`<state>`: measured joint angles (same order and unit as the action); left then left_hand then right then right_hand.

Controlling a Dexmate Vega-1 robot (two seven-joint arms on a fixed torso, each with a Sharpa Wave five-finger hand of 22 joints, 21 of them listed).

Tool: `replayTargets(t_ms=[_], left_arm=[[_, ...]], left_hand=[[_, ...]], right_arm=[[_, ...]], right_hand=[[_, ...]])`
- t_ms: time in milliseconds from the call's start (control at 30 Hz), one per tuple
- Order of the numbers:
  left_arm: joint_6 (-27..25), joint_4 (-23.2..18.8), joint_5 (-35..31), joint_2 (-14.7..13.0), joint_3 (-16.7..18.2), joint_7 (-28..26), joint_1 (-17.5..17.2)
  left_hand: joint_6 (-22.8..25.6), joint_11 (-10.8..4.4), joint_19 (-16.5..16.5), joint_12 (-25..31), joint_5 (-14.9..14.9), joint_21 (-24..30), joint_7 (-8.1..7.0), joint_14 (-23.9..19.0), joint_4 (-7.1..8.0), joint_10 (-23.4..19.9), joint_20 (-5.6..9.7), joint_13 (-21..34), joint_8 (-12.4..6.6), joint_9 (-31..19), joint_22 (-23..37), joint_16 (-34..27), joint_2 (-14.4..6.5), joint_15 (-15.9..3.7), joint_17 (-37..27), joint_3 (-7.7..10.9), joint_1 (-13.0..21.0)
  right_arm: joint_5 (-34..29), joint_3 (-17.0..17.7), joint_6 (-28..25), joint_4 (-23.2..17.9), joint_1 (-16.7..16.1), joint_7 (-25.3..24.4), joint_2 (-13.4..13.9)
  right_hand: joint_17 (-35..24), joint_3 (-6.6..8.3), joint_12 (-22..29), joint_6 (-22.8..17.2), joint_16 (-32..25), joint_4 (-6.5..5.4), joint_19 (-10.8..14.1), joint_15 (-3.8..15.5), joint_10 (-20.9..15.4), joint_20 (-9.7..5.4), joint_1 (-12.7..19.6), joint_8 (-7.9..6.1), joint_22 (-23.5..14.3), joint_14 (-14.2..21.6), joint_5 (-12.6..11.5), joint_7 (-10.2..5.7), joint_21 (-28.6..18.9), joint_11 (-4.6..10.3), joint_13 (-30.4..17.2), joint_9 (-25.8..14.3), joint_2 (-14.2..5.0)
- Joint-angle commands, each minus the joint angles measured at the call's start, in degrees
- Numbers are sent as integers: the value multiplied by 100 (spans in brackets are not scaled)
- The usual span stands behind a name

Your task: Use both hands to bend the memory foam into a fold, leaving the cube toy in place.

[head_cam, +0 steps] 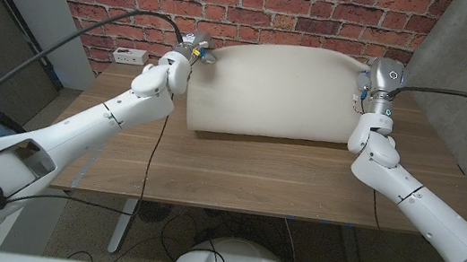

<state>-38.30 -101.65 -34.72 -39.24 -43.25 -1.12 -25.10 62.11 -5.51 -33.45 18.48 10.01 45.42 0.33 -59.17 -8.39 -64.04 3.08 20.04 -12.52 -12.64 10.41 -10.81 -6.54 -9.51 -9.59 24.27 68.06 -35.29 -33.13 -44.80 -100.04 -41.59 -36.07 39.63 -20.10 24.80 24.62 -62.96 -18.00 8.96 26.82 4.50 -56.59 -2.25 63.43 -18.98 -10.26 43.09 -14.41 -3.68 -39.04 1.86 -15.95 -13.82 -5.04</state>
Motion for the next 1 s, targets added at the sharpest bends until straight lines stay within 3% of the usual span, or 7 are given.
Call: replayTargets(t_ms=[33, 333, 700, 833, 900, 1000], left_arm=[[52, 571, -185, 378, -365, -227, 248], [7, 1049, -341, 661, -591, -469, 409], [54, 1633, -610, 963, -934, -792, 599], [39, 1845, -607, 1097, -1009, -856, 652], [73, 1928, -584, 1140, -1038, -878, 681], [160, 2016, -530, 1174, -1055, -925, 713]], left_hand=[[139, -329, -14, 26, 21, 34, 85, -60, -73, -399, 503, 20, -34, -22, -1, 8, 16, -333, -19, 118, 58], [169, -341, -16, 23, 17, 51, 86, -79, -91, -438, 523, 20, -34, -20, -2, 1, 41, -351, -25, 124, 75], [190, -342, -30, 13, 12, 75, 81, -116, -100, -465, 543, 19, -29, -19, -2, -18, 60, -368, -35, 121, 91], [196, -366, -35, 8, 11, 84, 90, -129, -102, -475, 546, 15, -27, -18, -2, -22, 65, -360, -36, 121, 96], [205, -356, -38, 2, 10, 88, 106, -131, -102, -478, 547, 8, -28, -18, -2, -21, 71, -352, -34, 119, 96], [202, -354, -35, 3, 10, 92, 99, -128, -103, -474, 547, 21, -23, -18, -2, -16, 71, -361, -32, 123, 103]], right_arm=[[-13, -263, 148, 560, 258, -323, -207], [-25, -387, 217, 835, 367, -569, -339], [-17, -498, 370, 1001, 448, -720, -396], [-22, -524, 384, 1058, 473, -768, -424], [-18, -552, 386, 1011, 478, -660, -369], [-67, -603, 312, 998, 505, -578, -346]], right_hand=[[-4, -7, -22, -285, 16, -13, -8, 794, -10, -58, -19, -1, -7, 29, -44, 230, -23, 16, 3, 1, -49], [-12, -17, -48, -276, 24, -18, -10, 787, 2, -38, -36, 18, -6, 38, -42, 217, -24, 26, 28, 20, -38], [-48, -47, -205, -89, 62, -57, 17, 754, 298, 44, -118, 134, -7, -28, 18, 41, -42, 111, 62, 68, -54], [-45, -51, -498, 558, 193, -46, 8, 707, 882, 143, -234, 465, -2, -213, 113, -169, -38, 171, 105, 148, 62], [-69, -229, -706, 1112, 281, -159, -15, 622, 1239, 260, -645, 742, 0, -402, 151, -250, -11, 155, 149, 215, 346], [-111, -390, -1014, 2009, 383, -224, -63, 607, 1850, 346, -1038, 937, 1, -669, 76, -373, 54, 191, 176, 251, 600]])
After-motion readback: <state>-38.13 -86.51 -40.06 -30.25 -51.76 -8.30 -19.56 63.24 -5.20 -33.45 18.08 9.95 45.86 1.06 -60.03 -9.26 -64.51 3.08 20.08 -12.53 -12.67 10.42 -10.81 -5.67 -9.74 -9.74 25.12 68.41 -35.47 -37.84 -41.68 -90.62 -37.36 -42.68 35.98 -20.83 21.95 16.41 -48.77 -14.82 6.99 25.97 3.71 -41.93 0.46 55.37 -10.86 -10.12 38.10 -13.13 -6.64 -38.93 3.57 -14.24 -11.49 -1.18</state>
